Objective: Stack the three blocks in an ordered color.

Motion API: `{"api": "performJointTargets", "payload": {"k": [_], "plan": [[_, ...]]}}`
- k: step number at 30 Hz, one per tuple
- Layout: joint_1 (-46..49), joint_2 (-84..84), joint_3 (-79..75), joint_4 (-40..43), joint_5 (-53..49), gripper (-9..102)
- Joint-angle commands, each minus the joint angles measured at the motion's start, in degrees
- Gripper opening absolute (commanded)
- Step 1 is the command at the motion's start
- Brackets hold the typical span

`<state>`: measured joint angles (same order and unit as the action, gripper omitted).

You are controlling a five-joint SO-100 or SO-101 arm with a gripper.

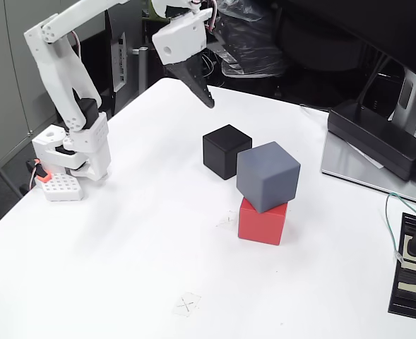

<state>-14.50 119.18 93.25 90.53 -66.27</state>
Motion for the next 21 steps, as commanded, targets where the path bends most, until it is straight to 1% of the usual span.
{"api": "performJointTargets", "payload": {"k": [1, 6, 11, 15, 21], "plan": [[-5.54, 3.69, 5.54, -0.35, 6.77, 34], [-13.71, 3.60, 10.02, -1.23, 17.49, 34], [-18.28, 3.52, 14.33, -8.70, 25.58, 34], [-19.95, 3.52, 21.97, -15.03, 28.39, 34], [-20.48, 3.52, 30.85, -23.91, 29.00, 34]]}}
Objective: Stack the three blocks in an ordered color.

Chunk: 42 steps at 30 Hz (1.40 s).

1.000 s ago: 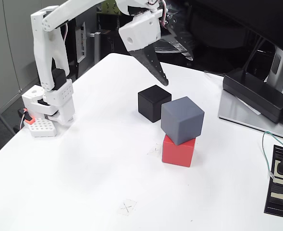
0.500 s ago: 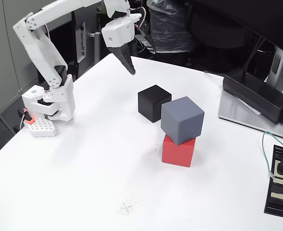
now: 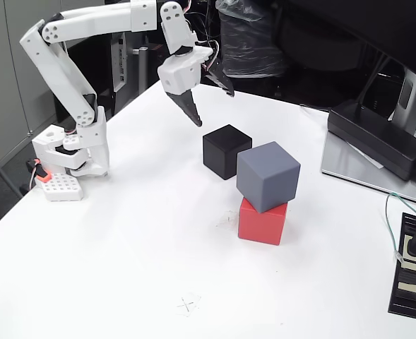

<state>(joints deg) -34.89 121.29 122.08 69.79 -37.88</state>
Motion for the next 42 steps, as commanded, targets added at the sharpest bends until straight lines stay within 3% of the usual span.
{"api": "performJointTargets", "payload": {"k": [1, 42], "plan": [[0.09, 1.41, 2.90, -4.13, 0.62, 34], [0.62, -17.58, 4.48, -19.25, 0.18, 34]]}}
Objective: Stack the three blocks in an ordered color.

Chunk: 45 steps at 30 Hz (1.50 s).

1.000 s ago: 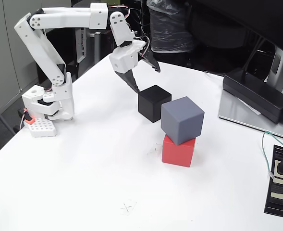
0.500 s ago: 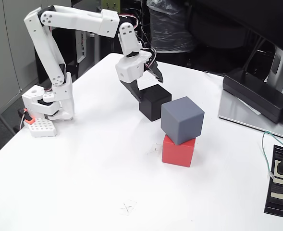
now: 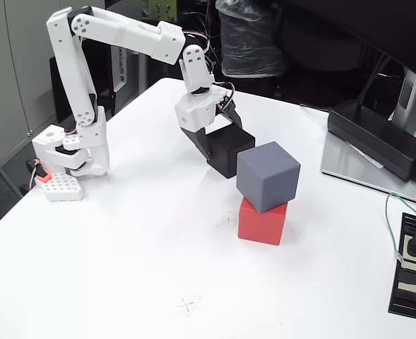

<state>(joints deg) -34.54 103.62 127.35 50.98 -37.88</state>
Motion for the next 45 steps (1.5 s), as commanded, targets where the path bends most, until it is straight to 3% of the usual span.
{"api": "performJointTargets", "payload": {"k": [1, 16, 25, 37, 45], "plan": [[0.26, 0.09, -0.79, -0.44, 0.18, 34], [0.26, 0.70, -2.64, 0.35, 0.18, -2], [0.35, 0.79, -12.39, 7.47, 0.00, -1], [0.44, 0.79, -41.84, 30.76, -4.66, -1], [10.02, 0.79, -57.66, 39.64, -11.87, -1]]}}
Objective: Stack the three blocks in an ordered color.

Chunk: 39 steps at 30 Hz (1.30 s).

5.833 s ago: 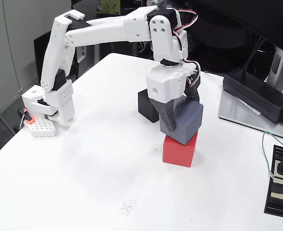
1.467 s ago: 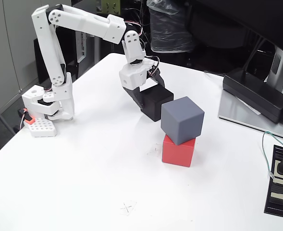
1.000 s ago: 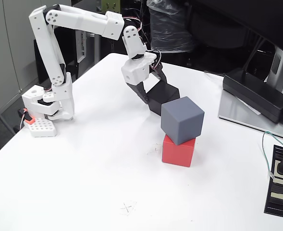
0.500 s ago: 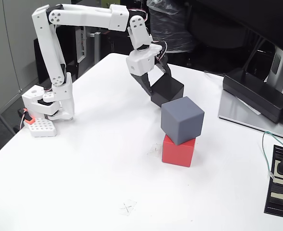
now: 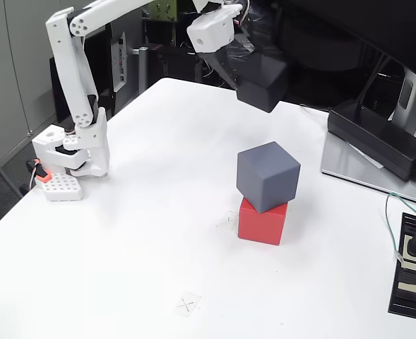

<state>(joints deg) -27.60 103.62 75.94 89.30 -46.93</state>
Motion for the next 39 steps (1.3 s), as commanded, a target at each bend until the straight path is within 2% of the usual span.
{"api": "performJointTargets", "payload": {"k": [1, 11, 16, 29, 39], "plan": [[5.01, 0.79, -7.65, 1.32, -4.04, -1], [25.49, 0.79, -11.60, 1.32, -19.60, -1], [31.55, 0.35, -10.46, 1.32, -25.31, -1], [31.38, 0.09, -4.39, 1.32, -26.72, -1], [24.61, 0.09, -1.67, 1.23, -26.02, -1]]}}
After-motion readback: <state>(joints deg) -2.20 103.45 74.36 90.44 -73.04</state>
